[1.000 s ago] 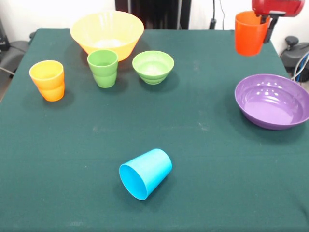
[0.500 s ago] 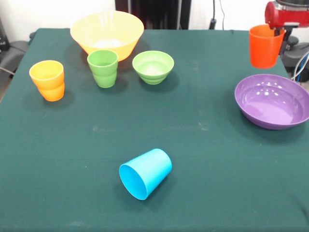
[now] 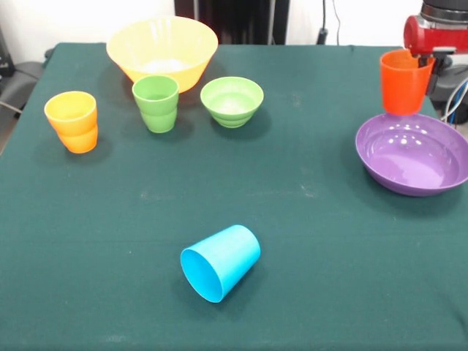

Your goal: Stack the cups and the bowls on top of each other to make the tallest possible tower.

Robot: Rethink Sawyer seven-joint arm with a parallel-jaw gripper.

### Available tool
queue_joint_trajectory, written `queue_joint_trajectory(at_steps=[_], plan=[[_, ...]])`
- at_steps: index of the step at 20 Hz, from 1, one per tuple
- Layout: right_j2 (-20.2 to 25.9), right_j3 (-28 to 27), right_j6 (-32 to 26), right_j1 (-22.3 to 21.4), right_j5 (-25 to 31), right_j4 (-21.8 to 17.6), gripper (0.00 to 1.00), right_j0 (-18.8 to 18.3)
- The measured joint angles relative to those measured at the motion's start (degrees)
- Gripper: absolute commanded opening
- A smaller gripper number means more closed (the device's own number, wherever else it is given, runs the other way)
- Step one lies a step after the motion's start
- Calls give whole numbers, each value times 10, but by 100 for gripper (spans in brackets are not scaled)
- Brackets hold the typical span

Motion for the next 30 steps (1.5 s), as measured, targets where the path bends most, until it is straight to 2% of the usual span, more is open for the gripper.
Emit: queue_joint_trajectory(at_steps=[14,23,30], plan=[[-3,-83,0,41,0,16,0,-1],[-4,-92,0,53,0,26,0,-2],[8,-92,0,58,0,30,0,-30]])
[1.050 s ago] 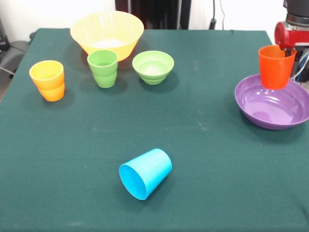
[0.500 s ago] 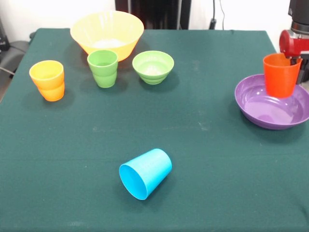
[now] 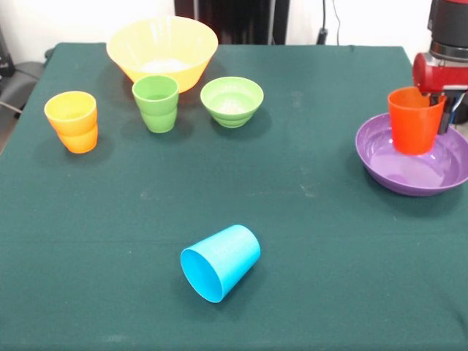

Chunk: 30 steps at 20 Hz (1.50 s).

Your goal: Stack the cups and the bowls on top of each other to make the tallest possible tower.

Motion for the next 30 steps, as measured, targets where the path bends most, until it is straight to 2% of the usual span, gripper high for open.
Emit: queue_joint_trajectory(at_steps=[4,9,15,21,30], plan=[[1,0,0,6,0,1,0,-14],[-3,-4,0,23,-8,1,0,-13],[-12,-15,0,53,-29,1,0,1],[-33,-31,0,61,-29,1,0,24],[-45,-50,0,68,-29,1,0,32]])
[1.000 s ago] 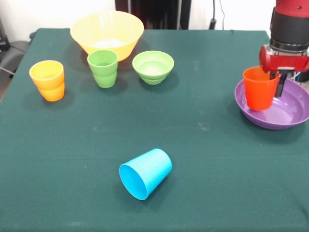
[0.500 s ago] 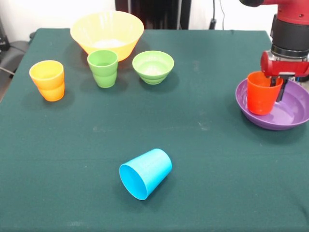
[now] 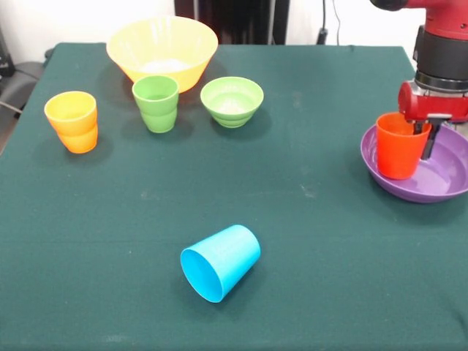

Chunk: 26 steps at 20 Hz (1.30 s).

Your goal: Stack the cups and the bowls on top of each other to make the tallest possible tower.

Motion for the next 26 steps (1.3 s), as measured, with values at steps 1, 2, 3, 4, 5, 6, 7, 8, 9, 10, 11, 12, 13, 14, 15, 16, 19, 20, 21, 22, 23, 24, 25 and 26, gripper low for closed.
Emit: queue_joint_trajectory(at_steps=[1,2,3,4,5,6,7,8,9,10,11,12,13,14,15,16,19,20,21,22,23,24,25,26], plan=[[0,-1,0,1,0,0,0,0],[-1,-6,0,3,0,0,100,1],[-1,-7,0,4,0,0,100,1],[-1,-8,0,5,0,0,100,1],[-1,-9,0,6,0,0,100,1],[-1,-11,0,7,0,0,100,1],[-1,-12,0,7,0,0,100,1],[-1,-12,0,7,0,0,100,1],[-1,-13,0,7,0,0,100,1],[-1,-13,0,7,0,0,100,1],[-1,-13,0,7,0,0,100,1],[-1,-13,0,7,-1,0,100,1],[-2,-13,0,7,-1,0,100,2],[-3,-13,0,8,-1,0,100,3],[-4,-13,0,8,-2,0,100,4],[-5,-13,0,8,-3,0,100,6],[-8,-13,0,9,-8,0,100,10],[-9,-14,0,10,-10,0,100,12],[-10,-14,0,10,-12,0,100,13],[-10,-14,0,10,-14,0,100,14],[-10,-14,0,10,-15,0,100,14],[-10,-14,0,10,-17,0,100,14],[-10,-14,0,10,-18,0,100,14],[-9,-14,0,9,-18,0,100,14]])
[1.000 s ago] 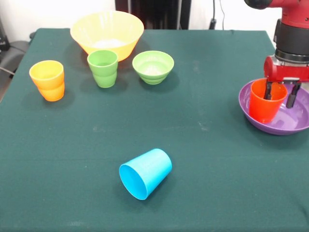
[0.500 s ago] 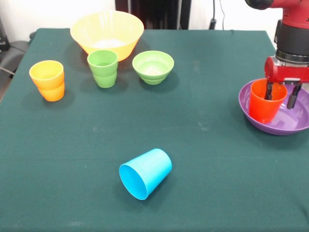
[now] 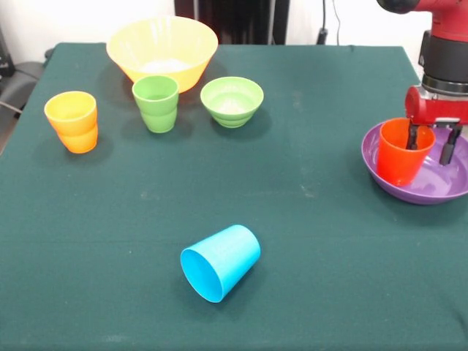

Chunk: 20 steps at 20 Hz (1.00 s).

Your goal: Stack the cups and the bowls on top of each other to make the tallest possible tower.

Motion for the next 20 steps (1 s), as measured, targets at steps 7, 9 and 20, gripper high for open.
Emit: queue_joint_trajectory(at_steps=[7,9,20], plan=[[17,22,0,-46,5,6,100,-13],[19,24,0,-59,6,7,100,-16],[16,23,0,-83,6,12,100,-13]])
